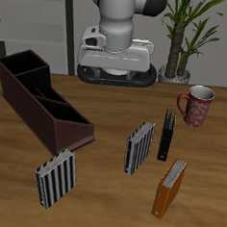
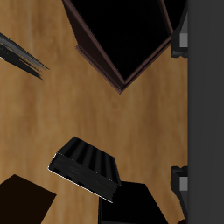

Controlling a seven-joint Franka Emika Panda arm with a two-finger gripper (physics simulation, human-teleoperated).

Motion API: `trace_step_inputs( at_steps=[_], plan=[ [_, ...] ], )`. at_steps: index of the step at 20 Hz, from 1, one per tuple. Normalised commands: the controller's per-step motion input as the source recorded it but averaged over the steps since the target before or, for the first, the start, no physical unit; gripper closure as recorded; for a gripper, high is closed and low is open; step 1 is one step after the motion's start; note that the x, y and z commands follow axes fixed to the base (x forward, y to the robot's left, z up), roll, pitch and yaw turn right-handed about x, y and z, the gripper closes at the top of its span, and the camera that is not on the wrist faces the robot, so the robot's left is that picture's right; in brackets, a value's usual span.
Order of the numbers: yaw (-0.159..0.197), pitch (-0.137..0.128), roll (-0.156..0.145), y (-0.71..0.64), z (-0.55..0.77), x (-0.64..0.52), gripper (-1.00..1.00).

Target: Place the right striped book into the right desk caddy's left compartment and place the orange book into the right desk caddy's left compartment and place the red mug into the right desk caddy's right compartment

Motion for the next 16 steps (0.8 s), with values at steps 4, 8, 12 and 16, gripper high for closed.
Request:
trace_step_inputs(
  at_steps=[4, 8, 12, 16],
  plan=[
    [0.018, -0.006, -0.010, -0.11, 0.12, 0.35, -1.00],
    [0.029, -0.005, 0.002, -0.17, 0.13, 0.39, -1.00],
    [-0.016, -0.033, -0.008, -0.20, 0.18, 0.43, -1.00],
    [-0.004, -0.020, -0.002, -0.26, 0.25, 0.47, -1.00]
  ],
)
